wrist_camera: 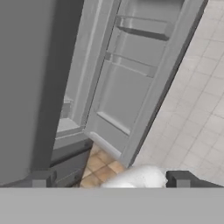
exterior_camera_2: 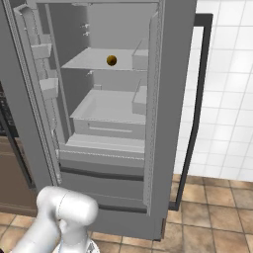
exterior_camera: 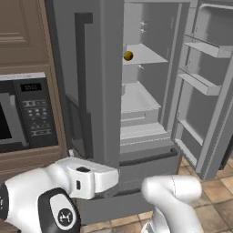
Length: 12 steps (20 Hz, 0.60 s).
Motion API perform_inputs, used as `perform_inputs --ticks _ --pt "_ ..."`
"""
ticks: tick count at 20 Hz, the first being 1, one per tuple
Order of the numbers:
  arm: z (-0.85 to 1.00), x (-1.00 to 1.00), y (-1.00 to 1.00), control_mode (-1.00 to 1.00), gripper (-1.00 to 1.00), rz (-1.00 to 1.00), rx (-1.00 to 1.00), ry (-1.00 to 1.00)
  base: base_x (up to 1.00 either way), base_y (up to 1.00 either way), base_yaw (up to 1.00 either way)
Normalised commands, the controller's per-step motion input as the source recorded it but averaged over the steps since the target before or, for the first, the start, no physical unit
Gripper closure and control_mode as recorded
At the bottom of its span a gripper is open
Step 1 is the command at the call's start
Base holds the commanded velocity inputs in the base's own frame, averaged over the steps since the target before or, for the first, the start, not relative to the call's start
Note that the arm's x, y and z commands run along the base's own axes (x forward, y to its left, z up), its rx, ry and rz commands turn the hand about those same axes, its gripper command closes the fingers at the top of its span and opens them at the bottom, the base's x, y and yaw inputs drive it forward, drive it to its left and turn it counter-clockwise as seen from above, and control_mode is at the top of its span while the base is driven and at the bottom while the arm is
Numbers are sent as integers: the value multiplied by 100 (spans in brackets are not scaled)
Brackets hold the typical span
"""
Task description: Retrieve a lemon from the fridge and place it on the cutting board with the fish.
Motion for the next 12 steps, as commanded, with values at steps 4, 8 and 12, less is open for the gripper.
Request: perform_inputs --ticks 4,8,12 --pt "31 -59 -84 -100 -100 5 29 2 0 0 0" --pt "24 0 -88 -100 -100 -2 44 13 0 0 0" --pt "20 14 -79 -100 -100 0 47 18 0 0 0"
